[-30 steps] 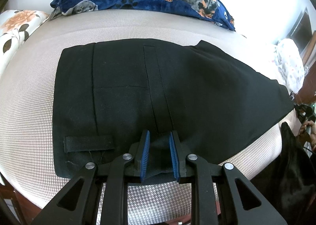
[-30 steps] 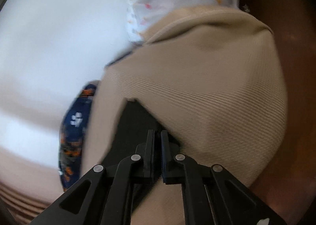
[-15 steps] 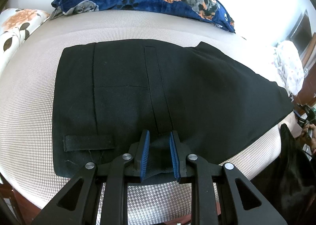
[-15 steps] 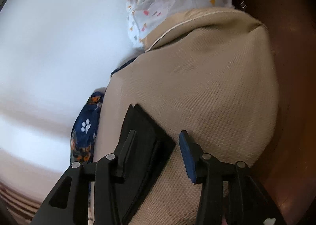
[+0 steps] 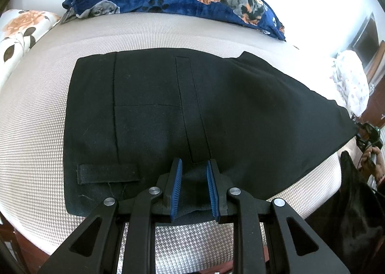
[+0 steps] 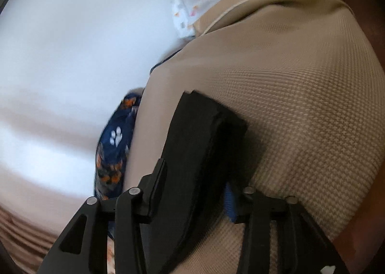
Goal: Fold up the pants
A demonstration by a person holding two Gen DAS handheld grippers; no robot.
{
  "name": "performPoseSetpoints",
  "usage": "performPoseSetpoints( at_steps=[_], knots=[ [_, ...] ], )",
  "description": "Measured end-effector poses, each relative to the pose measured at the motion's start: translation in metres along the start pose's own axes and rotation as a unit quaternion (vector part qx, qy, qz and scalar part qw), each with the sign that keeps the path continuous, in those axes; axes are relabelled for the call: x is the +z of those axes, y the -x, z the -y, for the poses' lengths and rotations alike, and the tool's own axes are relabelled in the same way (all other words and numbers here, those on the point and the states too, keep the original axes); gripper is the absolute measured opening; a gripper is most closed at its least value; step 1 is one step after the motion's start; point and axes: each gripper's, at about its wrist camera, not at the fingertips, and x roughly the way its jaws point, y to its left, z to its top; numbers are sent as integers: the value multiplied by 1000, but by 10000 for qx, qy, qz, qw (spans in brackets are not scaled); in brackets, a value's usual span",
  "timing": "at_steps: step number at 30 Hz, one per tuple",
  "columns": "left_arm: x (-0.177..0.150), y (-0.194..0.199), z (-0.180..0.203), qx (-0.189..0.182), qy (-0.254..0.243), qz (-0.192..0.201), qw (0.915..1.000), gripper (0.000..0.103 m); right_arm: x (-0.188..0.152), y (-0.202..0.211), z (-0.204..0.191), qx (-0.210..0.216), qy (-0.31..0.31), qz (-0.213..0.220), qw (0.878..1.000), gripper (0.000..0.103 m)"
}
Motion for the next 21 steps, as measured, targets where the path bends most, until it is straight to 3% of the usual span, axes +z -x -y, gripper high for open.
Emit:
performPoseSetpoints(
  at_steps=[3, 11, 21],
  knots=[
    [-1, 1, -1, -20, -5, 37, 10000, 23, 0, -2, 9, -100, -163, -18, 9998, 11],
    [-2, 3, -2, -19, -35, 38, 10000, 23, -1, -4, 3, -218, 13, -62, 9997, 10],
    [-2, 2, 12, 244, -269, 37, 9993, 28, 6, -18, -12, -548, -7, -122, 9984, 11]
  ],
)
